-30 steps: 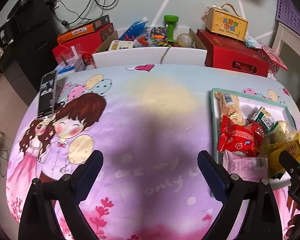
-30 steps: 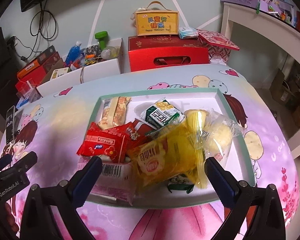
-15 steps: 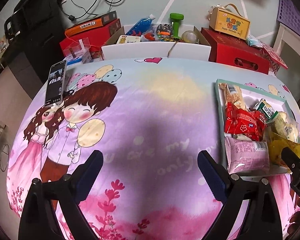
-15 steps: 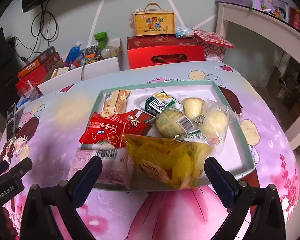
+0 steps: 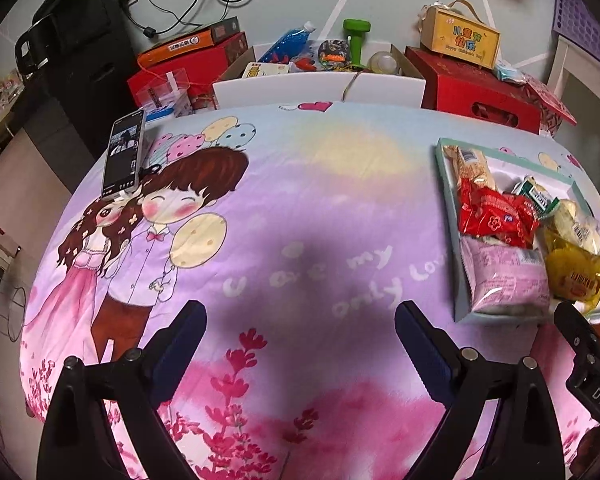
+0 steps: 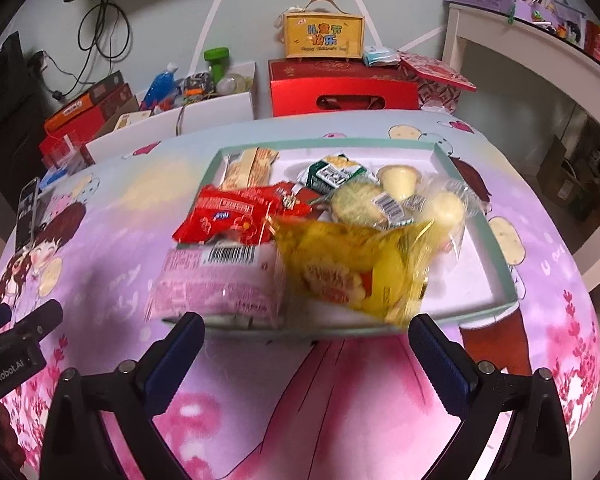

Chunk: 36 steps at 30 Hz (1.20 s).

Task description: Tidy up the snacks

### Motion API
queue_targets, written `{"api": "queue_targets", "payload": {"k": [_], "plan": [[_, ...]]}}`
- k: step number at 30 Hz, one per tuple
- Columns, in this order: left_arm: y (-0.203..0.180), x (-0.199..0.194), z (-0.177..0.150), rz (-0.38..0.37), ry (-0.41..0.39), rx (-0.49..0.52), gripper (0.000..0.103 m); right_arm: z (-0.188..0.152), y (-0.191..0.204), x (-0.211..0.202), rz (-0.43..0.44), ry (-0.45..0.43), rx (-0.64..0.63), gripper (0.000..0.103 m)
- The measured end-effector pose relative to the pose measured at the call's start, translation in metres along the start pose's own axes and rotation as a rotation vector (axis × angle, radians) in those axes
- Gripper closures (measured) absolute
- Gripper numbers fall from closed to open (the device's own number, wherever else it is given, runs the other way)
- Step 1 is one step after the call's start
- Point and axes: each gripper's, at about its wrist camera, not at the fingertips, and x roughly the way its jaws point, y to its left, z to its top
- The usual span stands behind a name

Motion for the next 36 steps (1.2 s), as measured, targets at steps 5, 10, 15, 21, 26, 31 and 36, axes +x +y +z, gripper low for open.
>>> {"api": "queue_targets", "payload": {"k": [5,10,15,21,26,31,36], "plan": [[0.001,-0.001,-0.009,-0.003,0.011,0.008,0.008,-0.012,0.005,-0.005,0.004,-0.007,-0.006,0.000],[0.002,-0.004,-0.017,-0.005,0.016,0.020,0.008,-0.022,0.012,-0.009,-0.041,-0.015,-0.029,0.000],[0.002,-0.003,-0.025,0.002,0.039,0.031,0.008,-0.024,0.012,-0.009,-0.040,-0.009,-0.035,0.000],[0.004,0.003,-0.030,0.017,0.081,0.028,0.008,-0.025,0.014,-0.007,-0.038,-0.002,-0.040,0.000],[0.006,0.005,-0.030,0.025,0.092,0.025,0.008,-0.026,0.016,-0.003,-0.036,0.011,-0.041,0.000],[0.006,0.009,-0.030,0.027,0.110,0.028,0.008,-0.026,0.019,0.001,-0.045,0.025,-0.048,0.000],[0.008,0.012,-0.029,0.024,0.122,0.020,0.008,-0.027,0.021,0.005,-0.062,0.045,-0.065,0.000]]}}
